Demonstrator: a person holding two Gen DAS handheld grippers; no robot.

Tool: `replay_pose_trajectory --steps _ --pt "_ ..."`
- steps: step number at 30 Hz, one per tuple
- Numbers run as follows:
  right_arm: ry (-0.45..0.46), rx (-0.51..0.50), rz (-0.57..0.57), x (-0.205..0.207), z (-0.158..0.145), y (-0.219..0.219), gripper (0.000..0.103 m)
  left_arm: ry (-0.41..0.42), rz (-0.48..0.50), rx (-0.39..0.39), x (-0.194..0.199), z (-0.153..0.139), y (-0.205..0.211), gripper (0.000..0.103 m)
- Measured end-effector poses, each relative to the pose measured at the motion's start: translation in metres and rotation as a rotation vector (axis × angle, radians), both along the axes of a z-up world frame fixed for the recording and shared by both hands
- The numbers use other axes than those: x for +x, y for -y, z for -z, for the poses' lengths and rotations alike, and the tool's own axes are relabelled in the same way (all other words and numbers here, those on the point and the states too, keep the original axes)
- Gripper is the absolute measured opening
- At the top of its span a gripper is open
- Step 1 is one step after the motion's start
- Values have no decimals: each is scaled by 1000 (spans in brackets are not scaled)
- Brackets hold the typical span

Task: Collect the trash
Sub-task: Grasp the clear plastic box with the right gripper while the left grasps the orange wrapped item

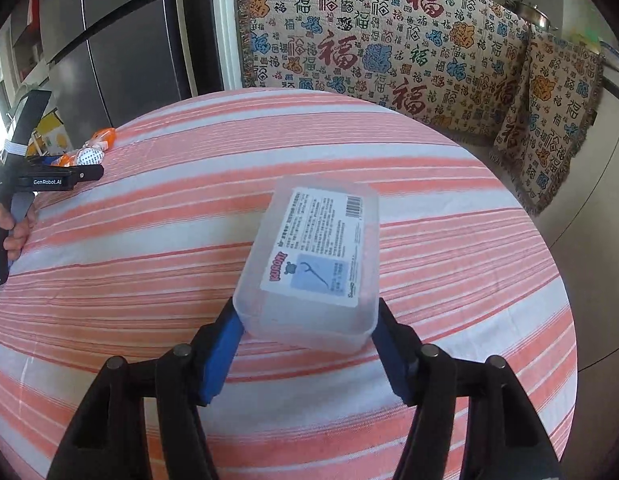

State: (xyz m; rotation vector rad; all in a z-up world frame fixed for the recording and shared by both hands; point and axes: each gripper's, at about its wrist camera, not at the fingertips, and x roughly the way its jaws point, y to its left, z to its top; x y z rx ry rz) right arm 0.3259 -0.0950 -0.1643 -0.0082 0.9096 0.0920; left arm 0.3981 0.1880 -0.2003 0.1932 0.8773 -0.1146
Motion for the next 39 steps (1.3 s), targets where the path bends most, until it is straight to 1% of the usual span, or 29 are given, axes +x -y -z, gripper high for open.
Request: replay_pose_trajectory --steps 4,7,8,10,13,16,17,19,20,21,22,23,25,27,29,31,33,35,37,38,39 --pt "0 6 0 -1 0 0 64 -8 -57 -69 -10 1 12 63" --pt "2 30 1 -4 -1 2 64 -39 -109 -118 -29 1 32 63" --pt "4 45 -4 -4 -1 5 64 -54 -128 -124 -38 1 41 63" --pt "4 50 -50 -6 -1 10 64 -90 -153 -134 -60 0 65 63" --pt "-1 9 -124 -12 0 23 64 -120 -173 -134 -98 2 101 63" --pt "-22 -2 -155 -19 0 48 64 -127 -196 -131 -131 5 133 65" --pt "-31 -11 -162 -20 -1 56 64 -125 -201 -135 -141 5 139 65" --pt "-60 -7 -189 -21 -2 69 64 -128 -197 -152 -155 6 149 71" --pt "-77 -3 -203 -21 -3 74 64 -137 -179 -165 -158 7 152 80" --pt "-98 -3 -213 -20 -3 79 64 -150 -157 -184 -158 6 154 85" --pt "-122 1 -219 -19 -4 84 66 -161 -138 -206 -159 5 154 86" --pt "-143 11 -219 -17 -5 89 70 -171 -122 -224 -159 4 152 86" --pt "-180 46 -198 -13 -11 100 72 -182 -88 -242 -156 -2 146 87" --pt "-212 88 -180 -9 -20 108 75 -189 -56 -237 -154 -8 142 94" --pt "-240 109 -172 -2 -27 109 78 -199 -16 -223 -151 -10 142 95" --pt "-291 92 -196 6 -30 101 80 -204 -4 -214 -142 -11 143 95" --pt "-335 56 -215 16 -29 90 80 -207 -15 -205 -136 -10 145 95" --pt "-343 1 -222 24 -29 80 80 -219 -14 -172 -128 -8 150 95" --pt "-358 -26 -218 32 -29 74 80 -224 -24 -100 -124 -5 156 91" --pt "-365 -31 -218 34 -28 71 79 -230 -28 -68 -122 -3 158 77" --pt "-371 -38 -220 36 -29 70 79 -244 -25 -51 -122 -1 160 52"
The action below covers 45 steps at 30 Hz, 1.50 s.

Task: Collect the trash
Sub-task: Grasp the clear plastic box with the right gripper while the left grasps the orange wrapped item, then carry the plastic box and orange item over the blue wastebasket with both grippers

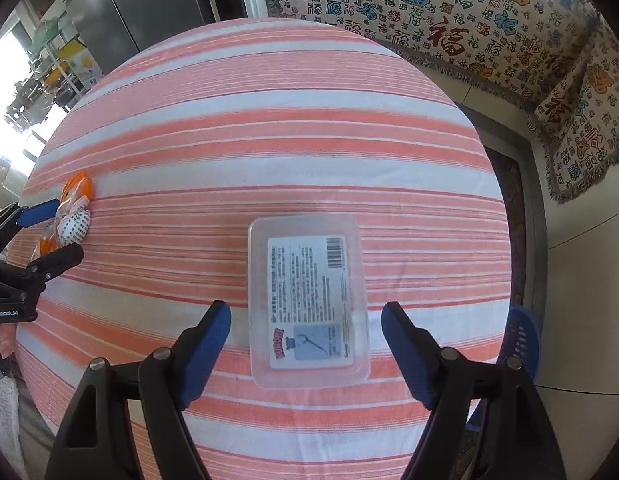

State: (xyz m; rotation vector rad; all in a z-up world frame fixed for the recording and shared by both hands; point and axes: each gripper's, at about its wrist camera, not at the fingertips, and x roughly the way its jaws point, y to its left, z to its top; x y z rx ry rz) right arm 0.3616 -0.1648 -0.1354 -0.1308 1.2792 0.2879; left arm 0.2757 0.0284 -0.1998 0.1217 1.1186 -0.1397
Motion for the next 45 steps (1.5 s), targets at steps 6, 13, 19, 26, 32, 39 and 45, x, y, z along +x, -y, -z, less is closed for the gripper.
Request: replay_pose_trajectory --steps 6,13,19,26,32,39,45 --pt "39 13 26 -7 -13 5 61 18 -11 -13 -11 -7 4 46" --pt "87 64 58 -26 -35 46 60 90 51 -101 -35 -40 51 46" --pt "129 88 109 -49 -53 113 61 139 171 -163 -52 -64 137 46" --pt "145 70 283 -77 -47 238 61 124 314 -258 -52 -67 249 46" --pt "111 58 437 -95 -8 330 61 76 394 -283 -41 -46 338 46" --pt "73 115 567 -93 50 398 61 8 409 -302 -20 4 416 46" --pt "41 203 673 -88 104 444 61 -45 411 -289 -5 52 457 47"
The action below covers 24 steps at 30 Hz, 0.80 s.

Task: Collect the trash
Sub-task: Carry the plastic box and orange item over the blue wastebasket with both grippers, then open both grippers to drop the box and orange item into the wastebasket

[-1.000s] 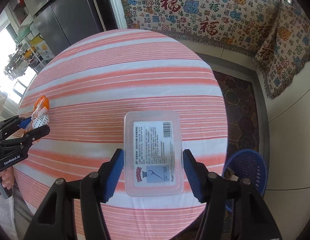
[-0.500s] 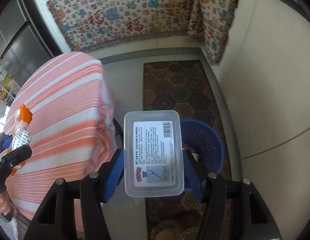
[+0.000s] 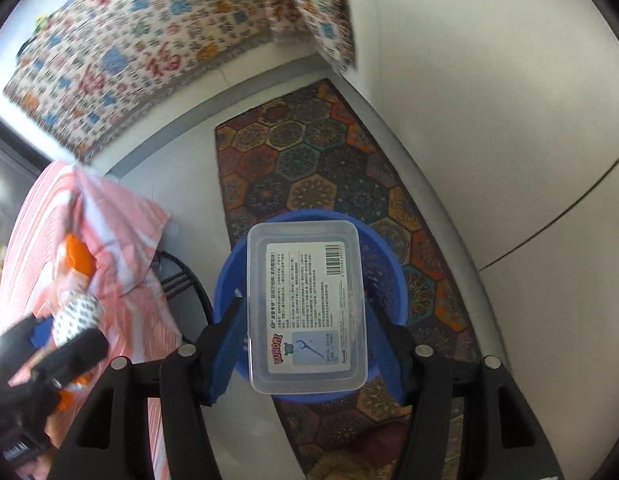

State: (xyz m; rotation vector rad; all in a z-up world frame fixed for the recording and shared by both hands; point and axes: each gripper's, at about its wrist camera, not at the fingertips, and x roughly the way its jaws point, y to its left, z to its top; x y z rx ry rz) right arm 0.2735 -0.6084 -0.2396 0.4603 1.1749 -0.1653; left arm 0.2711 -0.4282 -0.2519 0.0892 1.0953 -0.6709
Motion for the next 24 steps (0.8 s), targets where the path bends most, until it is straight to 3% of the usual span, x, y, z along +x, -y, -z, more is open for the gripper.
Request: replay_pose_trajectory --steps 5,7,9,10,11,13,18,24 --pt "-42 81 51 10 44 25 61 -26 9 33 14 32 23 47" --pt "-44 108 64 13 59 33 61 -24 14 53 17 43 31 53" --pt "-45 141 91 15 74 41 61 -25 6 61 20 50 39 84" --pt "-47 161 110 16 82 45 63 -17 -6 59 22 52 41 89" --pt "-47 182 129 16 88 48 80 -7 -16 53 22 52 41 92" --pt "-33 193 164 12 90 56 87 2 -14 43 20 49 43 92" --pt "8 131 183 -6 65 65 87 52 -9 8 2 9 33 98" --pt "97 3 137 -48 -22 43 89 143 1 -18 -49 -62 2 103"
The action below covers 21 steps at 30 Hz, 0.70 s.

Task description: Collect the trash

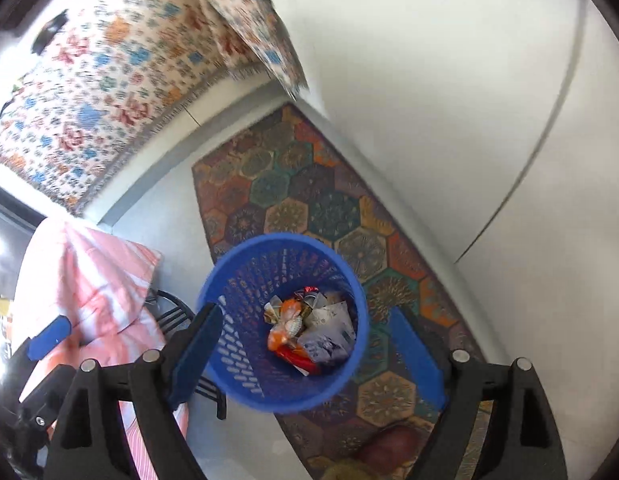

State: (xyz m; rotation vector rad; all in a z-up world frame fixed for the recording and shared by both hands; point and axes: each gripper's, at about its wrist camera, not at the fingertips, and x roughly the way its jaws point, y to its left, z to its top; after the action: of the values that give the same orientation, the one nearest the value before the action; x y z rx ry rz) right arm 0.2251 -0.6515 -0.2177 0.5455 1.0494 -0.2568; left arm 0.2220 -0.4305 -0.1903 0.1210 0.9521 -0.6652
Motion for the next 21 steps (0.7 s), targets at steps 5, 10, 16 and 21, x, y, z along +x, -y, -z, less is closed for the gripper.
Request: replay_pose_trajectory --steps 5,10,16,21 --pt "66 -148 -43 -64 -62 -55 103 140 -19 38 -61 -36 -31 103" --pt "58 -185 -46 -124 -88 -99 103 184 -44 186 -103 -47 -46 103" --pt "67 -200 -24 -165 -113 -122 103 114 -71 170 -110 -57 -64 103" --pt "85 -245 -31 -175 -131 -140 103 100 -78 159 -111 -63 -72 103"
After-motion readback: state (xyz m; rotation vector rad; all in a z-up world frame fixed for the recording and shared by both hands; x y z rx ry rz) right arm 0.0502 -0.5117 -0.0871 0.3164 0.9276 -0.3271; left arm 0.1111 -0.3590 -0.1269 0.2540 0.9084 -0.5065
